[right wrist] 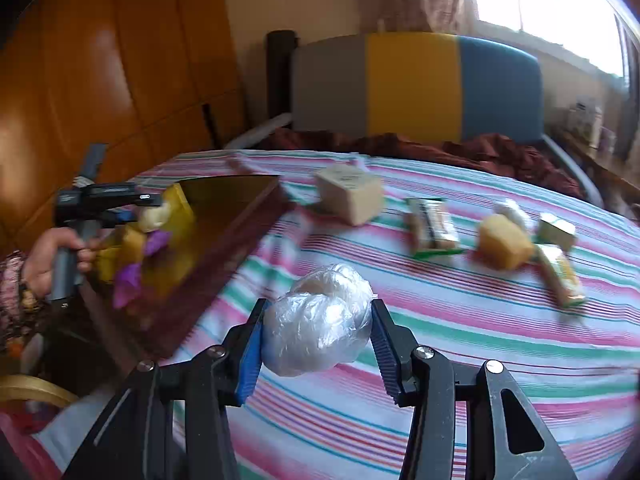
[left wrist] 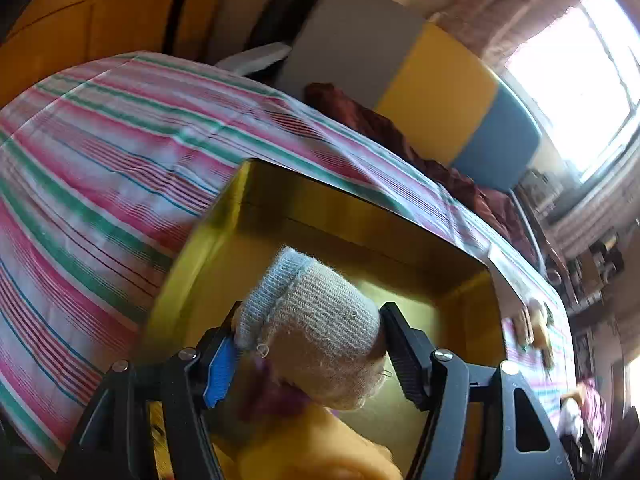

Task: Organize objects
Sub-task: 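Carry the sock bundle into the gold tray and open left tool while right carries cotton ball, then lower the cotton ball into the gold tray and open the right tool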

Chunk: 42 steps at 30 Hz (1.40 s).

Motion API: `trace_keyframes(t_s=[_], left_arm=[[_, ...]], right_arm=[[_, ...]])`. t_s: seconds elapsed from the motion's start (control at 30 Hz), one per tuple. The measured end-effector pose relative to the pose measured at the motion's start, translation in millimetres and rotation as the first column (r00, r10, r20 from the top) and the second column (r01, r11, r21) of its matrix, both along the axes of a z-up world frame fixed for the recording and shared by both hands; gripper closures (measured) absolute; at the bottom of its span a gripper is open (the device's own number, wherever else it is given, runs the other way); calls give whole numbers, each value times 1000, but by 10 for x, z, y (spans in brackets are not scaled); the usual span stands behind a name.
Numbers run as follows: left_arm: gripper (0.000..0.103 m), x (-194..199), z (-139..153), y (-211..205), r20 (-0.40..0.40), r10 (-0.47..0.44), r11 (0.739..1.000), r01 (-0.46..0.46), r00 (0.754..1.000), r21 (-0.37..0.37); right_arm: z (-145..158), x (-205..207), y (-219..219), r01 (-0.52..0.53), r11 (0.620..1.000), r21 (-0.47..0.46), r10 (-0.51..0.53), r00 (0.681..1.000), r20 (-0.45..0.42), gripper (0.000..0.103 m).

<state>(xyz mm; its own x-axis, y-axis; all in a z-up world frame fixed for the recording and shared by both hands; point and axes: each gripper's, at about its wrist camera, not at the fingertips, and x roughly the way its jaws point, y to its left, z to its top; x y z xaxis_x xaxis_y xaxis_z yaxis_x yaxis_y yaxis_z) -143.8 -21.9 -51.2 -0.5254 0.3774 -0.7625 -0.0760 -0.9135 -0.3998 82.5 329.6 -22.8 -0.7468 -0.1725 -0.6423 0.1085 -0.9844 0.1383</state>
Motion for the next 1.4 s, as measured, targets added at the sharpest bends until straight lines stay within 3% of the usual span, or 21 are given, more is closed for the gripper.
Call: trace_keyframes(t_s=[0.17, 0.3, 0.47, 0.67, 0.83, 0.93, 1.17, 1.4], left_arm=[[34, -96, 6, -100, 36, 67, 998, -67, 997, 13], [32, 25, 160, -220, -46, 107, 990, -103, 993, 92], [32, 345, 337, -211, -158, 117, 992, -109, 980, 61], [32, 684, 381, -167, -223, 124, 992, -123, 967, 16], [32, 863, 309, -87, -204, 98, 994, -105, 974, -24], [32, 919, 289, -96, -199, 128, 990, -135, 972, -25], [32, 1021, 333, -251, -209, 213, 976, -217, 954, 5], [32, 1011, 246, -301, -156, 223, 975, -223, 962, 13]], right_arm=[[21, -76, -340, -71, 997, -36, 71, 997, -10, 53], [18, -139, -577, -121, 992, -48, 120, 993, -8, 53], [26, -218, -782, -161, 984, -70, 161, 987, -5, 53], [57, -382, -986, -193, 977, -86, 195, 981, 7, 53], [7, -622, -1196, -198, 976, -86, 203, 977, 59, 53], [-33, -833, -1318, -180, 981, -80, 187, 977, 99, 53], [-88, -1416, -1600, -170, 984, -50, 176, 969, 175, 52], [-168, -1927, -1822, -173, 985, 10, 166, 958, 234, 52]])
